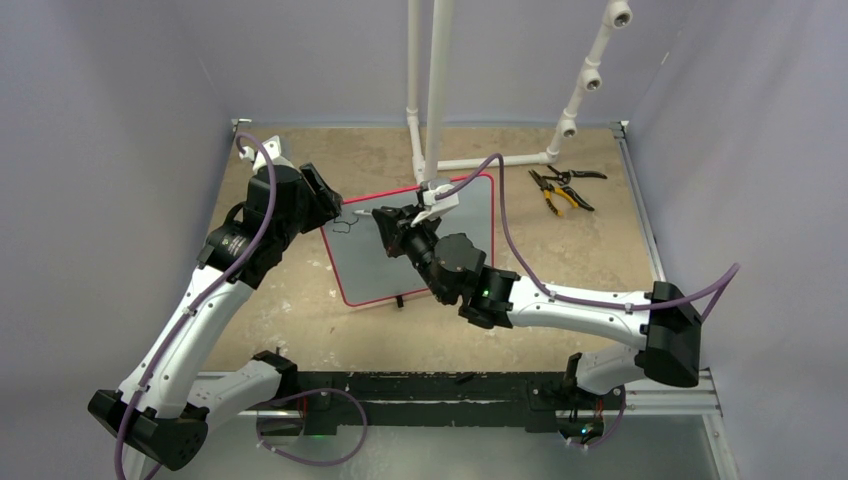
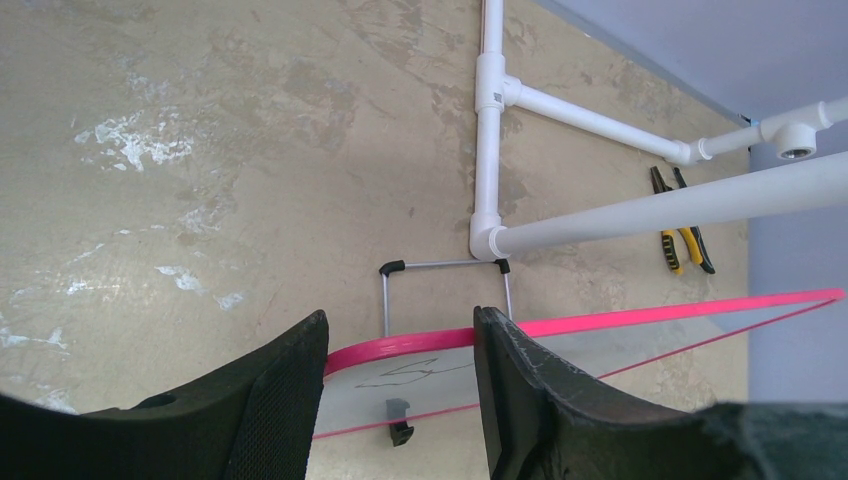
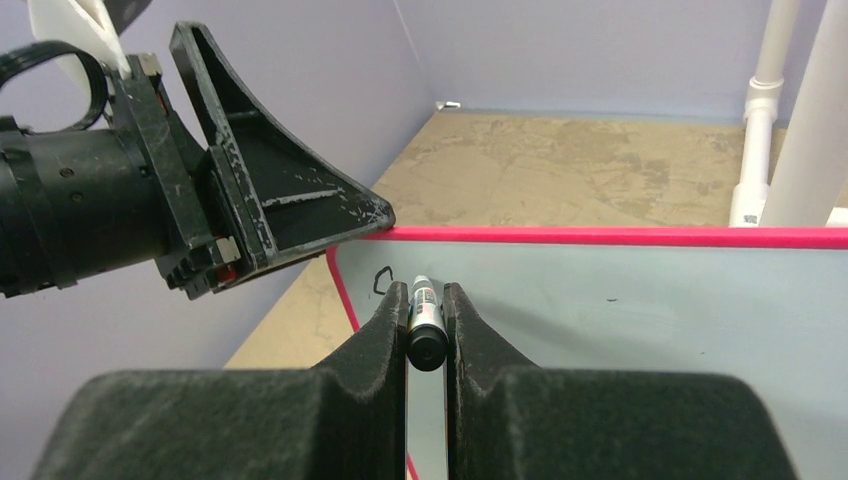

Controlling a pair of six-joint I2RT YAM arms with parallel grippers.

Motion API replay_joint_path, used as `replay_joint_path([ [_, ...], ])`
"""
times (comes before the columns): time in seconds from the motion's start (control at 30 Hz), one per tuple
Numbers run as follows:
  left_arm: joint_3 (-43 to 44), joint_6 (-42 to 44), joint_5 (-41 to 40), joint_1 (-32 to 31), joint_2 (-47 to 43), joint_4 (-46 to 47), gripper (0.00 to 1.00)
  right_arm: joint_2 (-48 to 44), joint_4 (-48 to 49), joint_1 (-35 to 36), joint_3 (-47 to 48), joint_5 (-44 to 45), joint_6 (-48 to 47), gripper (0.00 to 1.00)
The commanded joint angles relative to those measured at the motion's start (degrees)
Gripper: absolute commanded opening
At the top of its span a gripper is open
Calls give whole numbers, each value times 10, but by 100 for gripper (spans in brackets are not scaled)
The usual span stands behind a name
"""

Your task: Write a sentence on the whiteboard

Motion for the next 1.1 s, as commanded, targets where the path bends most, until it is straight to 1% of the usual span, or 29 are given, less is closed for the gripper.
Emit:
replay_joint_path([
  [0.0,3,2,13,-1,1,-5,52,7,9,-2,23,-7,-8,0],
  [0.27,3,2,14,-1,1,-5,52,16,-12,-3,23,2,-1,0],
  [0.67,0,0,17,-1,-4,-13,52,18,-57,-3,8,-3,34,0],
  [1.07,-5,-3,17,-1,-15,-19,52,24,-74,-3,7,9,52,0],
])
